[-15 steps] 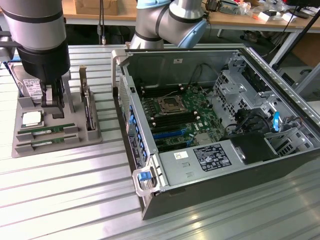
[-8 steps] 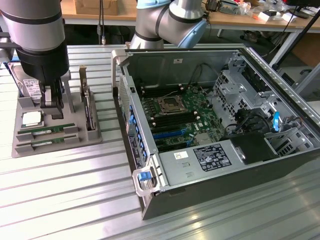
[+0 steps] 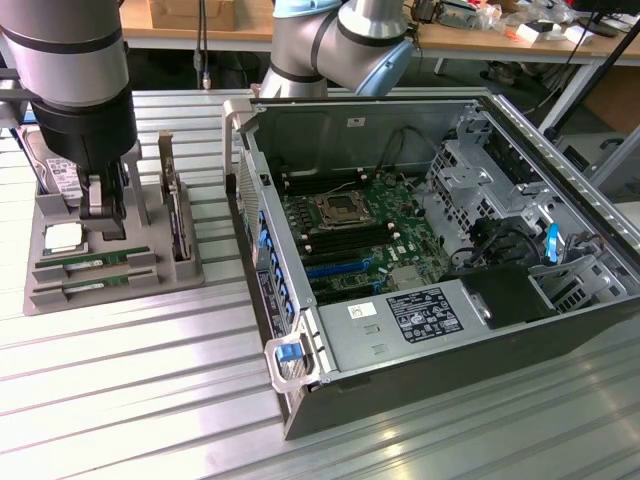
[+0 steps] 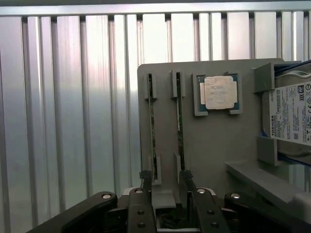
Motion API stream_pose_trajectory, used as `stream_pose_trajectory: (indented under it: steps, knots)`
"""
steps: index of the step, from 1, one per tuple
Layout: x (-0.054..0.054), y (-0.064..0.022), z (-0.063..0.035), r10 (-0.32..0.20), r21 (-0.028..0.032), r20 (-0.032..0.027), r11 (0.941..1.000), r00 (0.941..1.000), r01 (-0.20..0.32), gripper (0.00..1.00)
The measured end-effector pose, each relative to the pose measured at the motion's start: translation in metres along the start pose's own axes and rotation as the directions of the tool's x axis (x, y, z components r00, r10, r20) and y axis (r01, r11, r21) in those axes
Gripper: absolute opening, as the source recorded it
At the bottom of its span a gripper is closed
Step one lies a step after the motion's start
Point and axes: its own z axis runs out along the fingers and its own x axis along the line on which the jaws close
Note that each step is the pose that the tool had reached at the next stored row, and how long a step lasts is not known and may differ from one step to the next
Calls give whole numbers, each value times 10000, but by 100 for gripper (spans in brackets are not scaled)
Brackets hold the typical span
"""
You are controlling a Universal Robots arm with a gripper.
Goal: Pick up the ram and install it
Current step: 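Pick up the ram and move it above insertion slot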
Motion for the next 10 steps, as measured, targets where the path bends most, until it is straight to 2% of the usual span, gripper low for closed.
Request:
stream_pose_trajectory:
  steps: [10]
  knots:
    - [8, 0, 96, -24, 0, -1, 10000, 10000, 24, 36]
